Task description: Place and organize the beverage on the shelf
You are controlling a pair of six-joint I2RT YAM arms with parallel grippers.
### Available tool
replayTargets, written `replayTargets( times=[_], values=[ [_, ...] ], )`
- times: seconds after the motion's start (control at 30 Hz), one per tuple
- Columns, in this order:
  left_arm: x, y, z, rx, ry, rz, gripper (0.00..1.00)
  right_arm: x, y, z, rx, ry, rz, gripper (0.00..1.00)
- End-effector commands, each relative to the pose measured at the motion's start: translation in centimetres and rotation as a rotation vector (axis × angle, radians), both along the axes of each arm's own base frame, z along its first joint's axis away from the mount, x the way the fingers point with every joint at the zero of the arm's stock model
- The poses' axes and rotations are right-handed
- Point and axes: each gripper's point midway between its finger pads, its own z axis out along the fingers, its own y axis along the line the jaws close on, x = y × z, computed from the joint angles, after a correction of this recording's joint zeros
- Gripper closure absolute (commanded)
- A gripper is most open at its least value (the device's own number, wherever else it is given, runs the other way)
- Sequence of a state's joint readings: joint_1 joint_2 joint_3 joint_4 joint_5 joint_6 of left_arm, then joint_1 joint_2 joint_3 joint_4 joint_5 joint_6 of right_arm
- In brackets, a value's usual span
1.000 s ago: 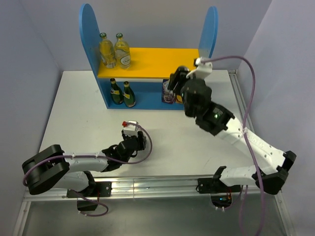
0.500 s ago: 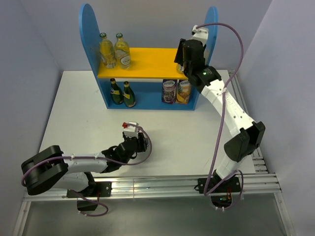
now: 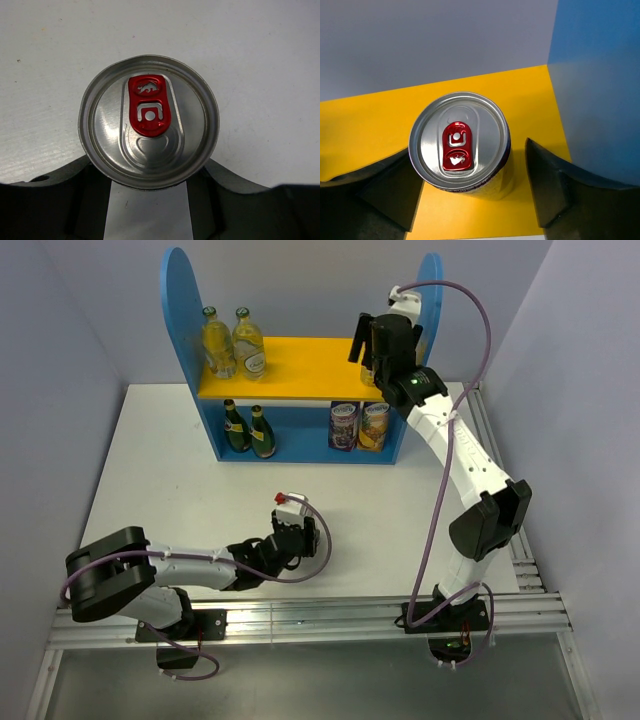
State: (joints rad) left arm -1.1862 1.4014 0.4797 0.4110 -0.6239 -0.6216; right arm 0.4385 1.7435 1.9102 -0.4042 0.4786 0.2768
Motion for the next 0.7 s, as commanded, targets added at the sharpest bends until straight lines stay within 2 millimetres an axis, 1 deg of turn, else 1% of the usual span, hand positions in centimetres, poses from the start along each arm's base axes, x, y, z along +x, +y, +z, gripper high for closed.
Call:
replayTargets(
  times=[0.0, 0.03, 0.1, 0.13, 0.2, 0.23, 0.27, 0.3, 0.33, 0.37, 0.4, 0.43, 0.47, 0.5, 0.53, 0.57, 0.6, 0.63, 0.67],
  values=[
    [0.6, -1.6, 2.5, -0.068, -0.028, 0.003, 1.00, 0.4, 0.5, -0.1, 0.017, -0.016, 0.017, 0.04],
    [0.6, -1.6, 2.6, -0.063, -0.030, 0.004, 1.00, 0.4, 0.6, -0.3, 0.017, -0.011, 0.021, 0.00],
    [0.8, -1.6, 2.8, -0.061, -0.035, 0.009, 1.00, 0.2, 0.6, -0.7, 0.020, -0.005, 0.023, 0.00],
    [0.8, -1.6, 3.2, -0.060, -0.038, 0.010, 1.00, -0.2, 0.4, -0.3, 0.027, -0.014, 0.024, 0.00],
    [1.0, -1.5, 3.8, -0.049, -0.047, 0.016, 1.00, -0.7, 0.3, -0.3, 0.035, -0.014, 0.027, 0.00],
    [1.2, -1.7, 4.9, -0.063, -0.060, 0.019, 1.00, -1.0, 0.3, -0.1, 0.038, -0.018, 0.033, 0.00],
    [1.3, -1.5, 5.1, -0.042, -0.063, 0.026, 1.00, -1.9, 0.1, 1.1, 0.050, -0.040, 0.037, 0.00],
    [1.4, -1.4, 5.6, -0.032, -0.075, 0.024, 1.00, -2.4, 0.2, 1.0, 0.050, -0.037, 0.045, 0.00],
    [1.6, -1.5, 7.0, -0.048, -0.093, 0.028, 1.00, -2.8, 0.1, 1.4, 0.054, -0.043, 0.051, 0.00],
    [1.7, -1.2, 7.2, -0.022, -0.102, 0.029, 1.00, -3.8, 0.0, 2.4, 0.063, -0.056, 0.065, 0.00],
    [1.8, -1.2, 7.8, -0.022, -0.111, 0.030, 1.00, -4.2, -0.2, 2.7, 0.065, -0.056, 0.067, 0.00],
    [2.0, -1.3, 9.0, -0.038, -0.124, 0.031, 1.00, -4.7, -0.4, 3.1, 0.067, -0.058, 0.069, 0.00],
    [2.1, -1.2, 9.3, -0.023, -0.129, 0.028, 1.00, -5.4, -0.5, 4.1, 0.080, -0.071, 0.082, 0.00],
    [2.4, -1.1, 9.7, -0.022, -0.132, 0.032, 1.00, -6.0, -0.4, 4.3, 0.082, -0.063, 0.102, 0.00],
    [2.7, -1.2, 10.5, -0.032, -0.141, 0.036, 1.00, -6.4, -0.2, 4.6, 0.092, -0.062, 0.121, 0.00],
    [3.1, -0.9, 10.7, -0.018, -0.143, 0.043, 1.00, -7.0, 0.0, 4.5, 0.104, -0.048, 0.136, 0.00],
    [3.3, -0.8, 11.0, -0.016, -0.147, 0.046, 1.00, -7.8, -0.1, 5.1, 0.120, -0.054, 0.146, 0.00],
    [3.8, -0.9, 12.0, -0.026, -0.158, 0.050, 1.00, -8.4, 0.7, 5.1, 0.145, -0.047, 0.196, 0.00],
    [4.2, -0.7, 12.5, -0.017, -0.167, 0.058, 1.00, -9.1, 0.8, 5.3, 0.165, -0.044, 0.212, 0.00]
  ],
)
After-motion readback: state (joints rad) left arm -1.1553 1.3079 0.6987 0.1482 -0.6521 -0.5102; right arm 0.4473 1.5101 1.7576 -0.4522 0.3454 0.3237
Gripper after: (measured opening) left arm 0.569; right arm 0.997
